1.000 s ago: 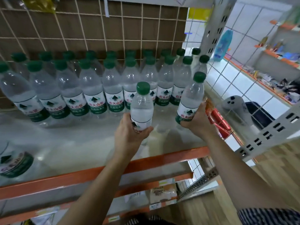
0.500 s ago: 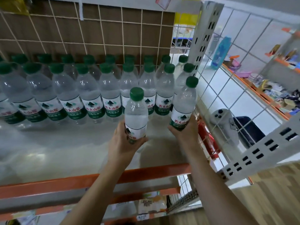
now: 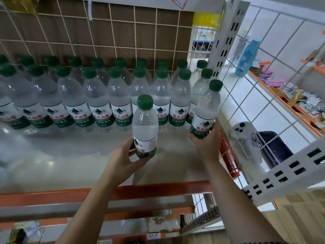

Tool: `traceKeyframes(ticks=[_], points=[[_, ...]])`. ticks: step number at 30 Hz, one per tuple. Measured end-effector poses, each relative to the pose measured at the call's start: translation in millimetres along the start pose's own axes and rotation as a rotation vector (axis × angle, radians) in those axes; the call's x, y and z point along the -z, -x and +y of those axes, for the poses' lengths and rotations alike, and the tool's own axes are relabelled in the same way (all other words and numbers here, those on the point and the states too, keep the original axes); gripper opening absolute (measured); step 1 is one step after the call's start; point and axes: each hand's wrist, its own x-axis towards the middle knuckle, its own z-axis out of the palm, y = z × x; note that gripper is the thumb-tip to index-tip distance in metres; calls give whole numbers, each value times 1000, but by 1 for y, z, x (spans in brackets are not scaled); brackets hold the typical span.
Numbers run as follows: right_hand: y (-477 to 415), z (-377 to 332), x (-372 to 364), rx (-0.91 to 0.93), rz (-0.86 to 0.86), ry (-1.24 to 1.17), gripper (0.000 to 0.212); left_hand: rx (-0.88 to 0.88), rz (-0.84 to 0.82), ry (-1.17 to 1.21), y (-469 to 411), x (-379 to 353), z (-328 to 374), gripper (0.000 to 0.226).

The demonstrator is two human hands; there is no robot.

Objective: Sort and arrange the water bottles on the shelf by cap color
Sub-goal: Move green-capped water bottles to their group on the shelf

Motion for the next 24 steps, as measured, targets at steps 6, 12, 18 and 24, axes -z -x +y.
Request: traceKeyframes(ticks=[6, 12, 18, 24], points=[[6, -2, 1, -69, -65, 22, 79, 13, 57, -53, -2, -7, -6, 60], [53, -11, 15, -171, -313, 316, 86, 51, 141, -142, -19, -27, 4, 75], [85, -12, 26, 80, -531, 780, 54, 14, 155, -232, -61, -75, 34, 77], [87, -8, 30, 142, -512, 787, 47, 85, 159, -229, -78, -107, 54, 81]])
